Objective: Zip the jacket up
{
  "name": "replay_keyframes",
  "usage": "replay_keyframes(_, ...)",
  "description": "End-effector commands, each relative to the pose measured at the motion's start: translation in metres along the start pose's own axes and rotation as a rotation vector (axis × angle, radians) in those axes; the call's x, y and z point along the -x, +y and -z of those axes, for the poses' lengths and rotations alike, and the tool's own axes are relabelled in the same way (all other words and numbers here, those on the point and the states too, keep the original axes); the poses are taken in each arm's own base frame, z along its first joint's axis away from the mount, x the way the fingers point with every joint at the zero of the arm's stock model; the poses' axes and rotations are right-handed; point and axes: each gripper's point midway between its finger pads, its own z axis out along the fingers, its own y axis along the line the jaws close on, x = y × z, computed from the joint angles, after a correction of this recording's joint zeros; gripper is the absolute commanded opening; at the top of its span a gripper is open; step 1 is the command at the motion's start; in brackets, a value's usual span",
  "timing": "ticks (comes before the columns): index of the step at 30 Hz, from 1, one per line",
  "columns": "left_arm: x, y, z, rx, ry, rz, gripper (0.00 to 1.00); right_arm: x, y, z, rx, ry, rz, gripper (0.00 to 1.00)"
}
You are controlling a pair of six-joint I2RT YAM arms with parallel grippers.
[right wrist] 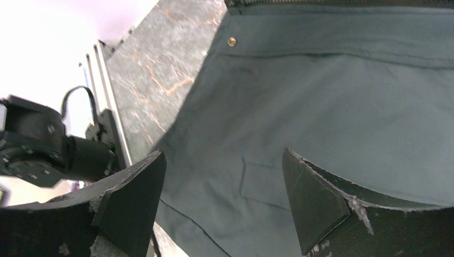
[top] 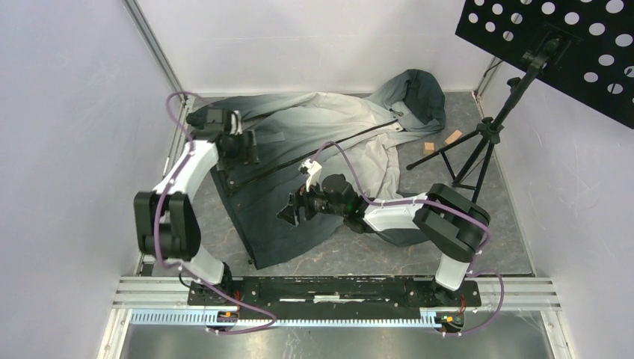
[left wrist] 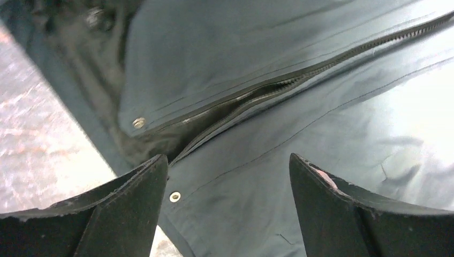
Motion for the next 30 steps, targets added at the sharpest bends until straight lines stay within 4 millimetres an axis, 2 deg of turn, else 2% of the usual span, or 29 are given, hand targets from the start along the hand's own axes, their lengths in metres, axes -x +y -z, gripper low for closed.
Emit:
replay_keyframes(1, -0.019, -0.005, -0.020, 0.046, 0.191, -0.229, 0.81, 0.012, -0.003, 0.020, 0.034, -0.057, 0.128, 0.86)
replay_keyframes(3, -0.019, -0.007, -0.027, 0.039, 0.219, -0.236, 0.75, 0.013, -0.010, 0.028, 0.041, -0.068, 0.126, 0.86)
replay_keyframes(7, -0.027, -0.007, -0.037, 0.019, 0.259, -0.268, 0.71, 0.014, -0.024, 0.045, 0.046, -0.097, 0.106, 0.86)
replay_keyframes(12, -0.045, -0.004, -0.043, 0.000, 0.317, -0.276, 0.74, 0.013, -0.034, 0.052, 0.037, -0.097, 0.092, 0.86)
replay_keyframes(17, -0.049, -0.001, -0.047, 0.016, 0.340, -0.275, 0.77, 0.013, -0.031, 0.052, 0.062, -0.101, 0.078, 0.86)
replay_keyframes(25, -0.058, 0.000, -0.060, 0.013, 0.396, -0.263, 0.63, 0.007, -0.033, 0.048, 0.071, -0.090, 0.052, 0.86)
replay_keyframes(30, -0.060, 0.002, -0.062, 0.022, 0.402, -0.263, 0.56, 0.006, -0.032, 0.047, 0.082, -0.088, 0.038, 0.86)
